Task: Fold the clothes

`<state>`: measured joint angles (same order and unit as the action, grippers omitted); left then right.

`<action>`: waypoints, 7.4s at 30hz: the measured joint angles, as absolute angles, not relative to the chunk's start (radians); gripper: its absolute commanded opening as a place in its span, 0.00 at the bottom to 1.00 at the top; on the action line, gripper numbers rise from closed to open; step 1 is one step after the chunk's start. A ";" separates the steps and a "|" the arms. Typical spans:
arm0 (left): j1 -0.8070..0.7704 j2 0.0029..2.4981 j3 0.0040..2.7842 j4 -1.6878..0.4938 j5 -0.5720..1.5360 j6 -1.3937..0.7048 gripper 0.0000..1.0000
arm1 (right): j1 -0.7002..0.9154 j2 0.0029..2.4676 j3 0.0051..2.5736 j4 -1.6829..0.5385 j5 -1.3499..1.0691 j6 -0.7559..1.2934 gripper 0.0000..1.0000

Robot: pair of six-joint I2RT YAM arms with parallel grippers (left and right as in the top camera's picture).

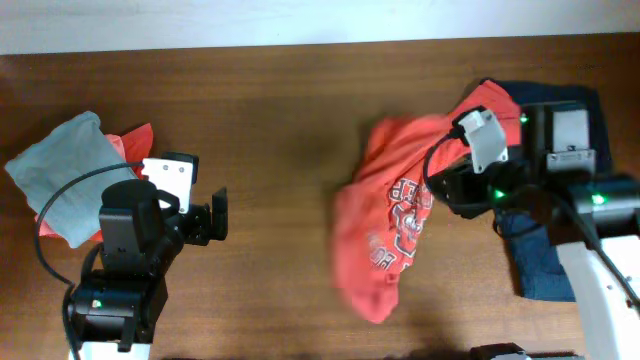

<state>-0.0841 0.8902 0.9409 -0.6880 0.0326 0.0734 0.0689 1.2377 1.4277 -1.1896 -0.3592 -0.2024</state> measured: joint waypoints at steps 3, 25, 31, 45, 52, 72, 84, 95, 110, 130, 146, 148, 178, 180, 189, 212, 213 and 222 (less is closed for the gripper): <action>-0.084 0.890 0.941 -0.688 0.033 0.073 0.99 | 0.054 1.258 1.428 -1.181 -0.241 -0.157 0.50; -0.307 1.388 1.224 -0.606 0.234 0.067 0.94 | -0.247 1.258 1.428 -1.269 -0.130 -0.018 0.61; -0.430 1.670 1.399 -0.573 0.237 0.095 0.94 | -0.334 1.258 1.428 -1.282 -0.117 0.023 0.62; -0.645 2.060 1.429 -0.323 0.146 0.184 0.83 | -0.338 1.258 1.428 -1.283 -0.117 0.030 0.63; -0.645 2.103 1.431 -0.292 0.109 0.196 0.03 | -0.338 1.258 1.428 -1.283 -0.117 0.030 0.62; -0.363 1.889 1.694 -0.376 -0.255 0.171 0.58 | -0.338 1.258 1.428 -1.279 -0.117 0.030 0.62; -0.078 1.892 1.698 -0.703 -0.061 0.059 0.99 | -0.338 1.258 1.428 -1.279 -0.117 0.031 0.62; -0.125 1.904 1.657 -0.740 -0.032 0.058 0.96 | -0.338 1.258 1.428 -1.279 -0.117 0.030 0.62; -0.126 2.212 1.615 -0.440 0.014 0.059 0.66 | -0.338 1.258 1.428 -1.272 -0.117 0.030 0.62; -0.136 2.235 1.614 -0.431 0.046 0.059 0.00 | -0.338 1.258 1.428 -1.264 -0.117 0.031 0.62; -0.058 1.298 1.613 -0.718 -0.051 0.052 0.00 | -0.338 1.258 1.427 -1.270 -0.117 0.030 0.63; -0.035 1.256 1.613 -0.730 -0.065 0.051 0.00 | -0.338 1.258 1.427 -1.275 -0.117 0.030 0.63; 0.011 1.362 1.612 -1.324 0.118 0.040 0.00 | 0.265 1.945 1.428 -0.384 -0.229 -0.027 0.80; 0.011 1.367 1.612 -1.324 0.119 0.040 0.00 | 0.274 2.003 1.427 -0.290 -0.224 0.001 0.82; 0.011 1.369 1.612 -1.321 0.121 0.040 0.00 | 0.272 2.156 1.474 -0.183 -0.208 0.053 0.96; 0.011 1.369 1.612 -1.320 0.121 0.040 0.00 | 0.310 2.276 1.510 -0.064 -0.203 0.059 0.20; 0.011 1.369 1.612 -1.320 0.121 0.040 0.00 | 0.311 2.277 1.510 -0.065 -0.202 0.067 0.17; 0.011 1.369 1.612 -1.320 0.121 0.040 0.00 | 0.308 2.277 1.523 -0.105 -0.192 0.082 0.14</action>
